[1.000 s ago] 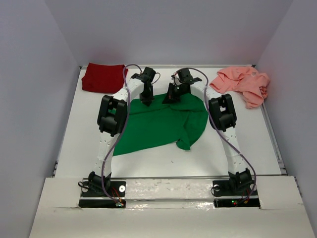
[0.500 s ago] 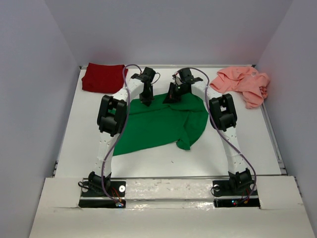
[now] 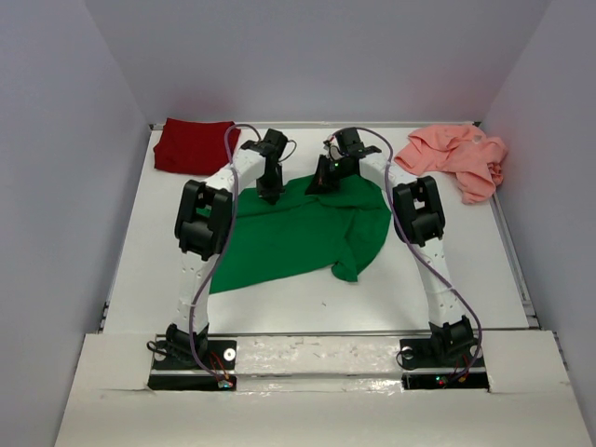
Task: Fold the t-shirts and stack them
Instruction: Fold the tshirt
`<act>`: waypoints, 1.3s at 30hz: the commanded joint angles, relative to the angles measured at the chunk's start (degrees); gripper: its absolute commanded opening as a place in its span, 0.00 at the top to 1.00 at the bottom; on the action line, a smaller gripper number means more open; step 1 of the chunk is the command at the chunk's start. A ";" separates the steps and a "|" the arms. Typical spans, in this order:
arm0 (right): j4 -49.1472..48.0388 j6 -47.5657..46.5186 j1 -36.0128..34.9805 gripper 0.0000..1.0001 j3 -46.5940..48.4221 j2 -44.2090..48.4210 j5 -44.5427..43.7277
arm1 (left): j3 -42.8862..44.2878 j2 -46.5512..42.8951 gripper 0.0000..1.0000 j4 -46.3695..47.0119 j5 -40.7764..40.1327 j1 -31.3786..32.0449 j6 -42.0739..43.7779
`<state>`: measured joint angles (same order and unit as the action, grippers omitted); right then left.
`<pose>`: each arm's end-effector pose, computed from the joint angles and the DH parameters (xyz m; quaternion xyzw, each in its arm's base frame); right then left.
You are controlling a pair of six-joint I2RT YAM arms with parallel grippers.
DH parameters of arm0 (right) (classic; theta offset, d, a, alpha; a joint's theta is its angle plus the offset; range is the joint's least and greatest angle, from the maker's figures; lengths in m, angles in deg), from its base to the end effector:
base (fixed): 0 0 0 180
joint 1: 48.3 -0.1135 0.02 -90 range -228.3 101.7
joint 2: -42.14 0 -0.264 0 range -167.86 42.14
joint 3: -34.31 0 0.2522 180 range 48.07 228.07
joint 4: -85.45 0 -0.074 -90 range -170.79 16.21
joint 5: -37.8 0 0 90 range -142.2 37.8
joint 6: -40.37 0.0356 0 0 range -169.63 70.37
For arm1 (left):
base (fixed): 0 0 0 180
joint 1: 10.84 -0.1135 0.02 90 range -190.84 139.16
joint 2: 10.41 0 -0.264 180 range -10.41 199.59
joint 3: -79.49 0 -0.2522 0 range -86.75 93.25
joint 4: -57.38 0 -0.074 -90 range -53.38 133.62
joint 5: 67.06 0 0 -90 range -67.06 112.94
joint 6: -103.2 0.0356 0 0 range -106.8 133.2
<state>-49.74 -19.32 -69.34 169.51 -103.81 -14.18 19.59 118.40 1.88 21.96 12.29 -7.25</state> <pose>0.5001 0.2159 0.1301 -0.0231 0.9079 0.4017 0.1175 0.4439 -0.1889 0.1823 0.0209 0.9745 -0.0751 0.2103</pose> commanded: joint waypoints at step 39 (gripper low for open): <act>-1.43 -1.04 -0.32 1.00 -0.16 -0.83 -1.72 | -11.07 -8.93 1.00 10.53 -3.25 0.07 -1.61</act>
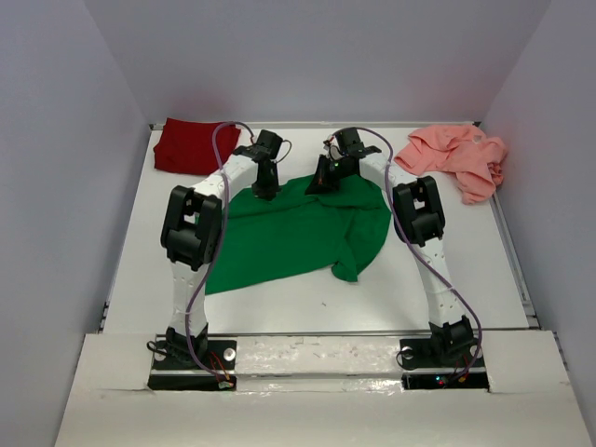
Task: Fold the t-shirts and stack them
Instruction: Fold the tshirt
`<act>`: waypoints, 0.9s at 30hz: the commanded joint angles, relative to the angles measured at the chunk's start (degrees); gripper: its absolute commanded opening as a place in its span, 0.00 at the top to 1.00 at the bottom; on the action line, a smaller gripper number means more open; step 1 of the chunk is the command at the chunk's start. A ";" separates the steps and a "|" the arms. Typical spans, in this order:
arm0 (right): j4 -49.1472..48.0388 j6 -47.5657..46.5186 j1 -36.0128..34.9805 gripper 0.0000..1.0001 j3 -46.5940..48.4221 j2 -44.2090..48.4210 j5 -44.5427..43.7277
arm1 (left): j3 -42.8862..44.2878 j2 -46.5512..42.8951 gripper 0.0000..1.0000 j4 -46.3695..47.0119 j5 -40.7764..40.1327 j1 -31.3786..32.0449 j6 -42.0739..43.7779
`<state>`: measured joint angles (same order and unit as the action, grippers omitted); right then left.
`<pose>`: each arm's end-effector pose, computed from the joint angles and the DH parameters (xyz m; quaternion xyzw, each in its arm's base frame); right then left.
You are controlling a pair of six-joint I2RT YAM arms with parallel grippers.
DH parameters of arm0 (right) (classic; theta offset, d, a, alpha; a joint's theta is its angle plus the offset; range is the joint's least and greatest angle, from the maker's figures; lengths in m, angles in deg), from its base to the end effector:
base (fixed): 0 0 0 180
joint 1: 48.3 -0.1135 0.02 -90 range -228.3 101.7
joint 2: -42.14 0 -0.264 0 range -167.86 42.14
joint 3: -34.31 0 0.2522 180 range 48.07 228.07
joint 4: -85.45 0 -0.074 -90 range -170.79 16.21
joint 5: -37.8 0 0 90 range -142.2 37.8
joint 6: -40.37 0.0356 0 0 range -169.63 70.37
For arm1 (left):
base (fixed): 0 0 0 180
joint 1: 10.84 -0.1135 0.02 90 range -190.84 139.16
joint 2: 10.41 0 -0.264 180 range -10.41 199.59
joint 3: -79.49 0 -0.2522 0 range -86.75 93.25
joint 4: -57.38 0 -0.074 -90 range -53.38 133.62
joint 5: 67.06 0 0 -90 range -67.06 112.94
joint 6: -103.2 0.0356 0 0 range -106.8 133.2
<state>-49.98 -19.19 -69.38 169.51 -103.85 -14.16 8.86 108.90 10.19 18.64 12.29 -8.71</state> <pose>0.5002 0.2163 0.1300 -0.0231 0.9074 0.4025 0.1183 0.4214 -0.1771 0.2082 -0.0004 0.9585 -0.0750 0.2750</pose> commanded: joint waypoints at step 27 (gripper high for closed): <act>-1.10 -1.17 -0.28 1.00 -0.42 -0.17 -2.01 | -16.33 -8.12 1.00 2.14 4.03 1.56 -1.91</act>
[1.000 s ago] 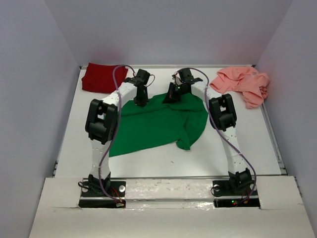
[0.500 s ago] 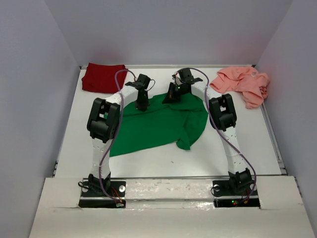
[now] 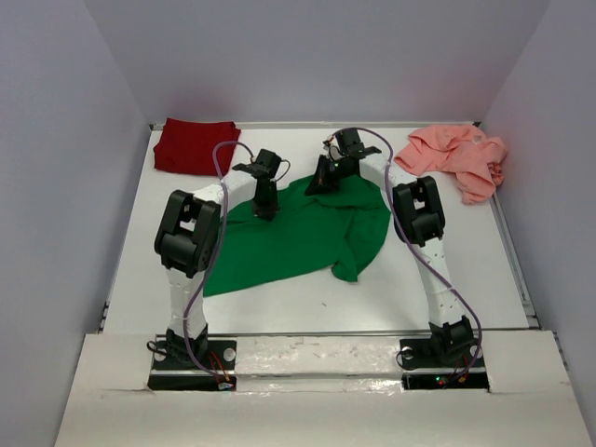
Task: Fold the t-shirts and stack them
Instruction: Fold the tshirt
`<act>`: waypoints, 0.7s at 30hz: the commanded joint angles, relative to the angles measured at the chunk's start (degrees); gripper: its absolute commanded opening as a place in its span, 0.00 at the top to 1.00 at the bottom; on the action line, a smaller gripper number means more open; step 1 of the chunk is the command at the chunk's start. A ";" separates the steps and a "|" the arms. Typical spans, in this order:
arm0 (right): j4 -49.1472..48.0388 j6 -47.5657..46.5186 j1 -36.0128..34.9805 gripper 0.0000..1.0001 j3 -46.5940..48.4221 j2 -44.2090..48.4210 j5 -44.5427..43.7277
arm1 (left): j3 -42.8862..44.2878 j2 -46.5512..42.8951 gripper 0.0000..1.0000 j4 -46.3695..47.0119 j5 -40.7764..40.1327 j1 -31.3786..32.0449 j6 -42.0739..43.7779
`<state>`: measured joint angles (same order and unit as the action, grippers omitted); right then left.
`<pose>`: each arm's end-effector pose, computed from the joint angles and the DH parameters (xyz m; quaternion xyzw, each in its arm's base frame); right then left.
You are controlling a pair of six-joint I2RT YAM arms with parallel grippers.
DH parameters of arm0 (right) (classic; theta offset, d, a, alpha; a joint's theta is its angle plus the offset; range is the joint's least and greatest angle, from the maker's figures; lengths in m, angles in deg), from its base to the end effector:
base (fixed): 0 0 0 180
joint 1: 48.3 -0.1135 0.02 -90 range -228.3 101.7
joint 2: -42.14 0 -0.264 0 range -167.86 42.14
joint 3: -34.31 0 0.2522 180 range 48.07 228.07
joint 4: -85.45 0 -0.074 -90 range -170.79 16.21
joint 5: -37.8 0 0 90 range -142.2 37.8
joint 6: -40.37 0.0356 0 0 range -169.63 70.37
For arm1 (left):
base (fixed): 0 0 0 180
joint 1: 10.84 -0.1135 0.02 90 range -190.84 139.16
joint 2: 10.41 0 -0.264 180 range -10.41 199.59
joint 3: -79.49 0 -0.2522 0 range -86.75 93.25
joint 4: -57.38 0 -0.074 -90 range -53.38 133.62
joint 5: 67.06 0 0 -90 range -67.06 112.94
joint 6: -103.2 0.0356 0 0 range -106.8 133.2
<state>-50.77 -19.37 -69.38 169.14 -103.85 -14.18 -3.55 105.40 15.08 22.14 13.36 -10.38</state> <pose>0.5005 0.2164 0.1288 -0.0257 0.9065 0.4033 0.1221 0.3892 -0.1744 0.1737 0.0035 0.9684 -0.0947 0.2305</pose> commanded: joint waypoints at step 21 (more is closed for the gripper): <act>0.13 -0.99 -0.28 1.00 0.48 -0.61 -1.81 | 1.78 -11.66 1.00 -10.05 -8.78 -4.78 3.97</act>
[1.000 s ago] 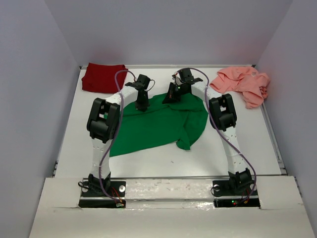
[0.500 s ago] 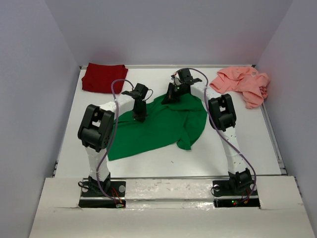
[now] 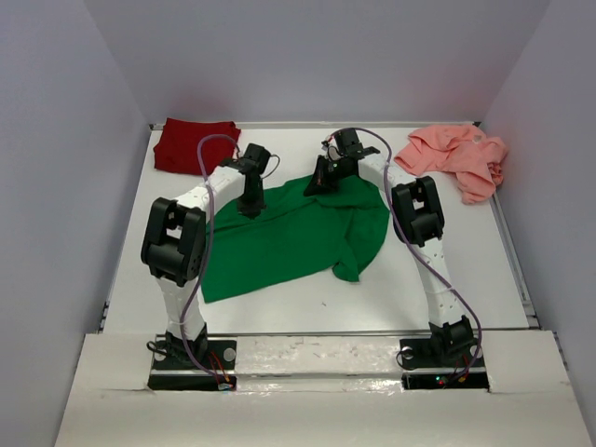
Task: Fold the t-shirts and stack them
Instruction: Fold the tshirt
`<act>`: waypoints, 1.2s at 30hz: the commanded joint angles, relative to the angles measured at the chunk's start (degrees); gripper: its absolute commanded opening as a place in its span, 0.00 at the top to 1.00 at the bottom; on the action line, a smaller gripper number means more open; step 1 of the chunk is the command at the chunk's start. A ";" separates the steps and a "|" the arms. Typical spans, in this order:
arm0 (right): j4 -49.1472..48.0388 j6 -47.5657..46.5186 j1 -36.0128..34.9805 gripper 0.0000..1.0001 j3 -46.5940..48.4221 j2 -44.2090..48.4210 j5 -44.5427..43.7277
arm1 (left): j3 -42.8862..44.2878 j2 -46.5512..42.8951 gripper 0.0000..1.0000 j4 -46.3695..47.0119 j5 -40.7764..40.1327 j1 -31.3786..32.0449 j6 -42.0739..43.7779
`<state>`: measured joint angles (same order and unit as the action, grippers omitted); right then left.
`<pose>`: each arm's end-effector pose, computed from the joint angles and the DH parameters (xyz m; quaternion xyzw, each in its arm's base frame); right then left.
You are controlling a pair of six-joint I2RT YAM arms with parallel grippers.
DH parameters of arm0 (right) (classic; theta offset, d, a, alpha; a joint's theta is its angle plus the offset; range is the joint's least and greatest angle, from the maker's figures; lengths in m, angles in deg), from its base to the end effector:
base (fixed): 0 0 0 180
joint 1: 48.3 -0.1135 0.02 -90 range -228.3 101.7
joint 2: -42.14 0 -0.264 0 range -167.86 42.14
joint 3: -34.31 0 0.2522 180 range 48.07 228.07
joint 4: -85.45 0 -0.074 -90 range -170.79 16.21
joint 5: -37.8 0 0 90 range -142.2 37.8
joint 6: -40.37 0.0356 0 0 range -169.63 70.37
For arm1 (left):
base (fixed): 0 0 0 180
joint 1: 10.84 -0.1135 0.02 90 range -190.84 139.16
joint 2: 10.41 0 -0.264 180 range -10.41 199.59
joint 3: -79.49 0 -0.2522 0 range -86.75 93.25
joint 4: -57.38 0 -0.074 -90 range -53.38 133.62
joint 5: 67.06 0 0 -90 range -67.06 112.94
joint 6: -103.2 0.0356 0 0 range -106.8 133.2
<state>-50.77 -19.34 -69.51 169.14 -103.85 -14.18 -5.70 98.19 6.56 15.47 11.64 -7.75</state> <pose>0.5000 0.2176 0.1288 -0.0264 0.9065 0.4035 0.1216 0.3677 -0.1471 0.2049 -0.0013 0.9736 -0.0221 0.2272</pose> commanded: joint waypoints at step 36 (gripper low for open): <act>0.74 -2.33 0.38 1.00 -1.19 0.71 -2.34 | 8.77 8.21 1.00 -1.44 -4.40 -18.35 3.81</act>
<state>-50.79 -19.89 -69.38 168.99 -103.85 -14.18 4.75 109.42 6.69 12.48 -5.83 -4.02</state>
